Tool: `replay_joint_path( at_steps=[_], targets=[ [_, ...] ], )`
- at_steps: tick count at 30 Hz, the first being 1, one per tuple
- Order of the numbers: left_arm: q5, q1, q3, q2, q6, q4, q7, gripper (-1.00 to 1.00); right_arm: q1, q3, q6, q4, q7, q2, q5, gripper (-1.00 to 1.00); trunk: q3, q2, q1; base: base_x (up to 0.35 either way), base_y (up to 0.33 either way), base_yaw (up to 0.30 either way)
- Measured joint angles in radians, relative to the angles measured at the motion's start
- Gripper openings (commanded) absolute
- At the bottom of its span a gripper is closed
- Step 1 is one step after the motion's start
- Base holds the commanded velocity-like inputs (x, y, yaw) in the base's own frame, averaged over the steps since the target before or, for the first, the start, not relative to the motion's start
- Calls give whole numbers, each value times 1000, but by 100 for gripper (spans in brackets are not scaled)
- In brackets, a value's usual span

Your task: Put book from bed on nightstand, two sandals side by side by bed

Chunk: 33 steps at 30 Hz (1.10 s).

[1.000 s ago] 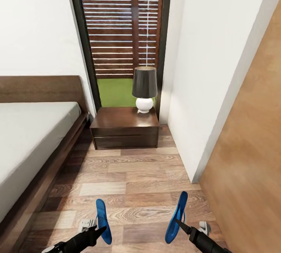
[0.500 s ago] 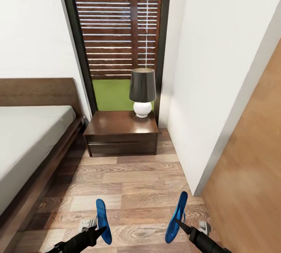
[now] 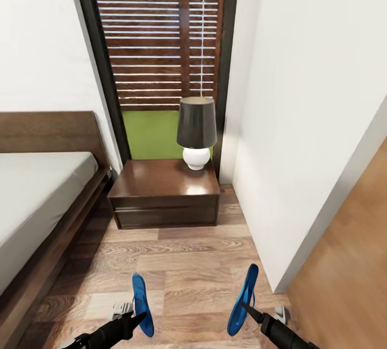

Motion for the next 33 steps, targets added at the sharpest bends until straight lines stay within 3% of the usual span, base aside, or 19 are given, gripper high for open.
replay_joint_path(
  at_steps=[14, 24, 33],
  targets=[
    [0, 0, 0, 0, 0, 0, 0, -100, 0, 0, 0, 0, 1, 0, 0, -100, 0, 0, 0, 324, 0, 4],
    [0, 0, 0, 0, 0, 0, 0, -100, 0, 0, 0, 0, 0, 0, 0, -100, 0, 0, 0, 320, 0, 176],
    [1, 0, 0, 0, 0, 0, 0, -100, 0, -2, 0, 0, 0, 0, 0, -100, 0, 0, 1, 39, 0, 211]
  ],
)
